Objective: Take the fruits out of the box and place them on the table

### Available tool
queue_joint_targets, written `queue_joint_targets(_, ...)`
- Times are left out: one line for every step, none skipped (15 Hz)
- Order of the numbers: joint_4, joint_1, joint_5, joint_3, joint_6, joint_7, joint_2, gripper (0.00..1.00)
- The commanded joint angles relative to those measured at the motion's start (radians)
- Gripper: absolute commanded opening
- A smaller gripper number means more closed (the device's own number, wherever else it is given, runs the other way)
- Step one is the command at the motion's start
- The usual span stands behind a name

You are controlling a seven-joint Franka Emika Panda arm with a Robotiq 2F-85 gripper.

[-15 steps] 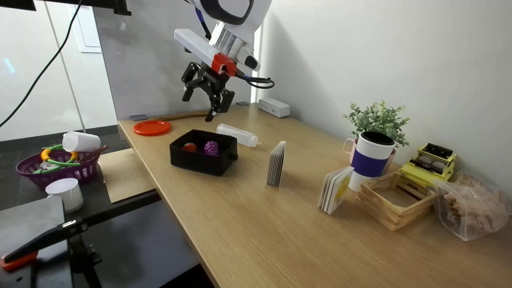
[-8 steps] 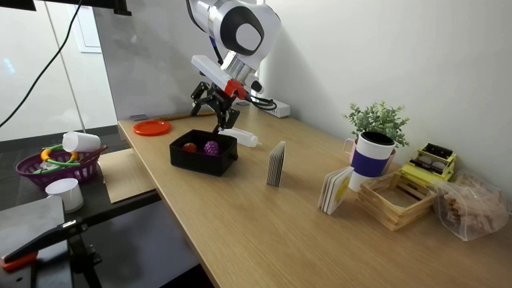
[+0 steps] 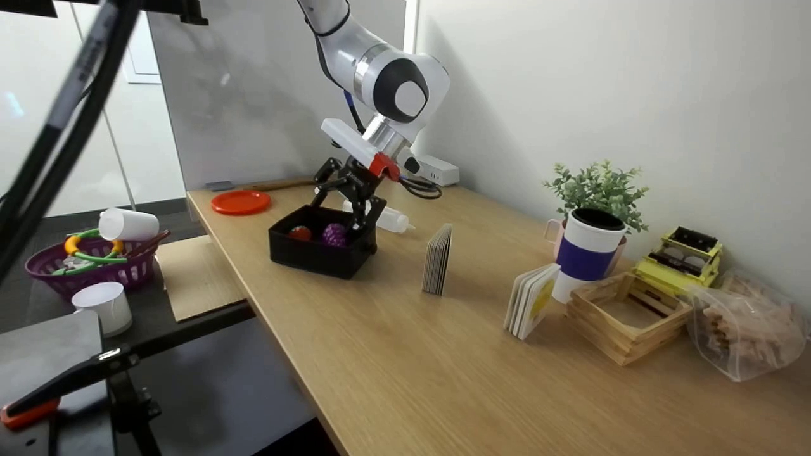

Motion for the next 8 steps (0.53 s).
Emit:
queue_joint_targets(0.092,0.011,-0.038,-0.005,-0.023,0.053,0.064,1.0)
queue_joint_targets(0.099,0.015,-0.045,-0.007,-0.007,0.065,0.071,1.0)
queue_joint_targets(0.103,0.018,-0.051,-0.01,0.015,0.074,0.078,1.0)
queue_joint_targets(0.098,0.019,-0.05,-0.008,0.051,0.08,0.076,1.0)
queue_joint_targets(0.097,0.019,-0.051,-0.008,0.087,0.086,0.078,1.0)
queue_joint_targets(0.086,0.021,-0.052,-0.009,0.134,0.095,0.073,1.0)
queue_joint_targets(0.083,0.022,-0.054,-0.01,0.172,0.101,0.074,1.0)
queue_joint_targets(0.079,0.023,-0.056,-0.011,0.201,0.111,0.073,1.0)
